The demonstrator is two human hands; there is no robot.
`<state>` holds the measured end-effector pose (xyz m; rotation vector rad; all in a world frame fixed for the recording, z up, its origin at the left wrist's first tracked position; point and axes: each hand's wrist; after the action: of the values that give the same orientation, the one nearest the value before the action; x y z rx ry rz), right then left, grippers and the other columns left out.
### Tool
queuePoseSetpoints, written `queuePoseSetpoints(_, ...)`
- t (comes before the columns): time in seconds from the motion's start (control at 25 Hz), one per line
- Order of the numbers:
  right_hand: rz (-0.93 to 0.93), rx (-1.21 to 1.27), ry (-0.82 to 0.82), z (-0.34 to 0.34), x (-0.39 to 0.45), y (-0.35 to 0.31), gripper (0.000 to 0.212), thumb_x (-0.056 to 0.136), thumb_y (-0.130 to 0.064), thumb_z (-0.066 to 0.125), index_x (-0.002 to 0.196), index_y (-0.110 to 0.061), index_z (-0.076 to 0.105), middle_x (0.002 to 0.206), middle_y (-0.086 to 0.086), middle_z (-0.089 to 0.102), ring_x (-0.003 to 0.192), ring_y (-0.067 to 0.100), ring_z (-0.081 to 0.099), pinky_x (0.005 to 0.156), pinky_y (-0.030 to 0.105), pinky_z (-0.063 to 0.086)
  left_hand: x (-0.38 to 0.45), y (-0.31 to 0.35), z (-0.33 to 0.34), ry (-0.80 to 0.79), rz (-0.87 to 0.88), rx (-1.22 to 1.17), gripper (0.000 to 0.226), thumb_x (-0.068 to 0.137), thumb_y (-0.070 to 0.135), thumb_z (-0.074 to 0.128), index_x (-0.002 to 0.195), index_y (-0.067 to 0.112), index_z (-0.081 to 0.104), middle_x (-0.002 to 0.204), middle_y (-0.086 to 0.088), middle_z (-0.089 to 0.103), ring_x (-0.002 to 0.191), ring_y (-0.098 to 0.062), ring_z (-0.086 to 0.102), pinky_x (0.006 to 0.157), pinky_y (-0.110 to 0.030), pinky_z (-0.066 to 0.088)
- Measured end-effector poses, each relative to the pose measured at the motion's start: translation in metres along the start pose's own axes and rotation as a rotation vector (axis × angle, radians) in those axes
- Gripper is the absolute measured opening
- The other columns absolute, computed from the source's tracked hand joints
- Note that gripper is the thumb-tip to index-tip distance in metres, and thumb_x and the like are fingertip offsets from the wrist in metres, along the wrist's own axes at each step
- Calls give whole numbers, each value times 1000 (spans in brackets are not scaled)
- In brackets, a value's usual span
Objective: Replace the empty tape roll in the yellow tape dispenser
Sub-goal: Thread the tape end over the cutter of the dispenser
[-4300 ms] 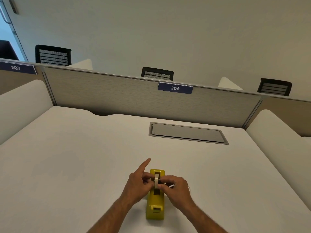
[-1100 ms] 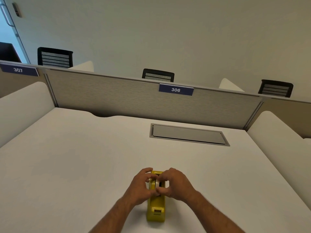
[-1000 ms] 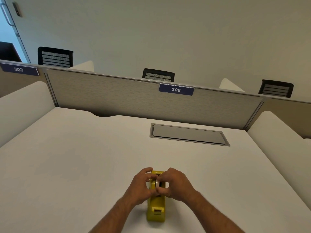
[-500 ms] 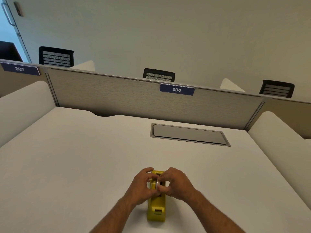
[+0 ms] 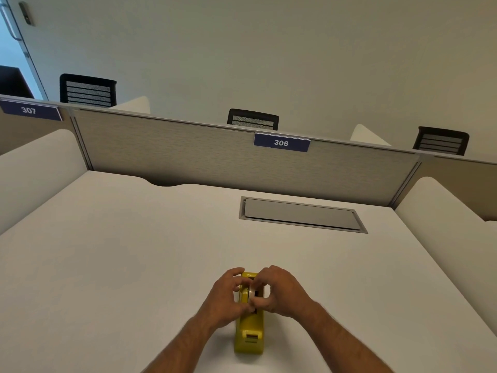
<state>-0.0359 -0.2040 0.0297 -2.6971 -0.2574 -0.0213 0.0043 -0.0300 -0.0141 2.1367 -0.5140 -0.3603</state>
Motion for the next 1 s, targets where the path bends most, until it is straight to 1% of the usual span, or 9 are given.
queuePoseSetpoints(0.08, -5, -36, -19, 2, 0, -1, 37, 75, -49, 73, 103, -27, 69, 102, -6, 70, 92, 12, 56, 78, 28, 51, 1, -1, 0, -3, -9, 9, 59, 59, 40, 89, 109, 49, 59, 147, 12, 40, 108, -10, 52, 77, -17, 48)
queuePoseSetpoints(0.24, -15, -65, -22, 2, 0, 0, 41, 75, -53, 70, 108, -29, 70, 103, -6, 71, 93, 12, 55, 78, 29, 51, 0, 1, 0, -6, -11, 5, 55, 58, 41, 89, 97, 57, 54, 146, 13, 41, 105, -8, 52, 72, -11, 45)
queuePoseSetpoints(0.32, -29, -52, -15, 2, -1, 0, 38, 78, -51, 67, 108, -28, 73, 101, -5, 72, 92, 12, 56, 76, 31, 53, 0, 2, 0, 2, -11, -4, 52, 57, 43, 89, 94, 58, 55, 145, 13, 42, 103, -9, 54, 69, -9, 44)
queuePoseSetpoints(0.4, -30, -28, 13, 3, -1, -1, 30, 81, -44, 65, 104, -27, 76, 95, -4, 74, 89, 13, 57, 74, 34, 54, 0, 3, 0, 9, -8, -7, 51, 57, 40, 89, 93, 56, 56, 145, 12, 43, 102, -9, 55, 68, -9, 43)
queuePoseSetpoints(0.52, -20, -14, 20, 3, 2, 0, 25, 84, -41, 64, 101, -27, 77, 94, -3, 75, 87, 13, 57, 73, 34, 53, 0, 4, 0, 20, -6, -1, 51, 59, 36, 89, 97, 52, 58, 146, 11, 42, 102, -10, 54, 69, -10, 43)
queuePoseSetpoints(0.68, -26, -11, -15, 2, 0, 1, 38, 77, -52, 66, 104, -28, 75, 99, -6, 74, 90, 12, 57, 75, 31, 53, -1, 5, 0, 27, -9, 8, 53, 60, 38, 89, 106, 42, 63, 146, 10, 42, 104, -11, 54, 75, -13, 46)
queuePoseSetpoints(0.76, -20, -9, -10, 4, -1, 0, 34, 78, -49, 67, 103, -28, 75, 98, -5, 74, 89, 12, 57, 75, 31, 53, 0, 5, 0, 26, -14, 7, 54, 60, 37, 89, 108, 39, 64, 146, 10, 42, 104, -10, 54, 74, -12, 45)
queuePoseSetpoints(0.88, 3, 22, 21, 4, 1, 0, 22, 83, -38, 66, 99, -28, 78, 94, -6, 76, 86, 12, 58, 74, 33, 52, -1, 5, 0, 26, -19, -1, 52, 60, 33, 89, 104, 42, 63, 146, 10, 42, 104, -11, 54, 70, -9, 43)
queuePoseSetpoints(1.0, 23, 33, 12, 2, 4, 1, 20, 86, -37, 65, 98, -28, 78, 94, -5, 76, 87, 11, 59, 77, 34, 52, 0, 5, 0, 20, -29, 0, 54, 58, 33, 89, 103, 43, 62, 146, 11, 42, 103, -10, 54, 68, -8, 42)
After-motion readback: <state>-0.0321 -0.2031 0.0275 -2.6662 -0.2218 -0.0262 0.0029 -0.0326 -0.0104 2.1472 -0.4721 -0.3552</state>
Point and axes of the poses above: each hand's wrist, its own x-axis towards the middle knuckle, its own z-axis out of the palm, y = z × x
